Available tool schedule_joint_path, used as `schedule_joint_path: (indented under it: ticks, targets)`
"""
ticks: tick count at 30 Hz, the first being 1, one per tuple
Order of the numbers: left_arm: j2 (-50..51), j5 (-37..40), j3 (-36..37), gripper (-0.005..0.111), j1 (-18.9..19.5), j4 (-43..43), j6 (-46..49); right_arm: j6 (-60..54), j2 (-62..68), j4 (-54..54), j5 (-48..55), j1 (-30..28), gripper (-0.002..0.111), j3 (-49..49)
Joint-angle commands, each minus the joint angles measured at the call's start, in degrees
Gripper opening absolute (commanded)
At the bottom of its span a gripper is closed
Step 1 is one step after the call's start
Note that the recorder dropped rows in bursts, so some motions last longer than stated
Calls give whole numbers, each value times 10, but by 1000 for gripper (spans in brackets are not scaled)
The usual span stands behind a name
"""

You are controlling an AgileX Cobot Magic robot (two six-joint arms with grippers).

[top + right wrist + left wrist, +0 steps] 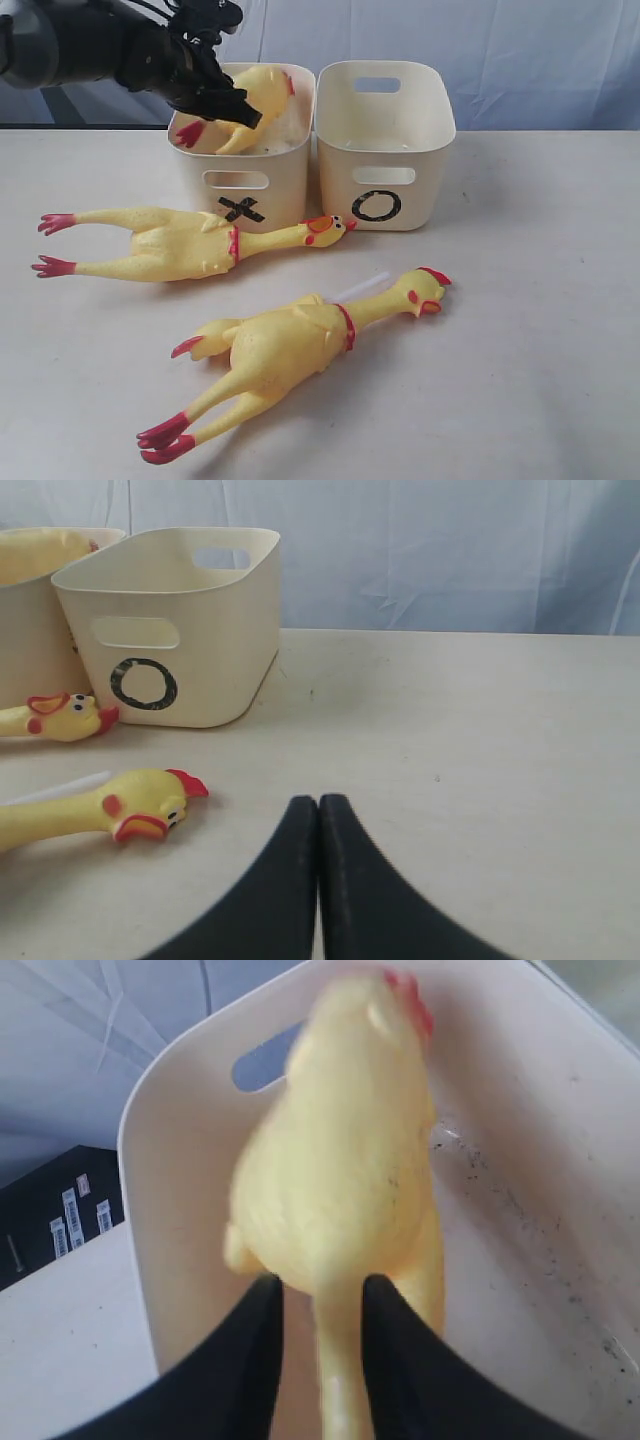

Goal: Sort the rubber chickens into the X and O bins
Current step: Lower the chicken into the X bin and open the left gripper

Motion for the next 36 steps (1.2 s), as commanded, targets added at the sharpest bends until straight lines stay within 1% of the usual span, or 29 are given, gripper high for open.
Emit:
schedule_joint_path:
  ticks: [1, 14, 17, 22, 24, 26, 30, 31, 36]
  targets:
    - [-3, -12, -5, 35, 2, -5, -5, -1, -3, -3, -5, -4, 0, 1]
    - [-6, -10, -12, 35, 0, -13, -6, -1, -3, -3, -5, -4, 0, 1]
    - [-14, 2, -25, 35, 0, -31, -6, -1, -3, -3, -5, -4, 0, 1]
    - [-40, 3, -28, 35, 0, -31, -5, -1, -3, -3, -5, -4, 0, 1]
    - [-53, 15, -28, 32, 0, -34, -5, -1, -3, -3, -5, -4, 0, 1]
    - [-65, 31, -28, 26, 0, -36, -5, -1, -3, -3, -5, -4, 0, 1]
    - [-92, 69, -28, 2, 0, -36, -4, -1, -3, -3, -5, -4, 0, 1]
    - [-98, 78, -28, 0, 0, -36, -2, -1, -3, -3, -5, -4, 0, 1]
    - [-125, 119, -28, 0, 0, -44, -1, -1, -3, -3, -5, -4, 0, 1]
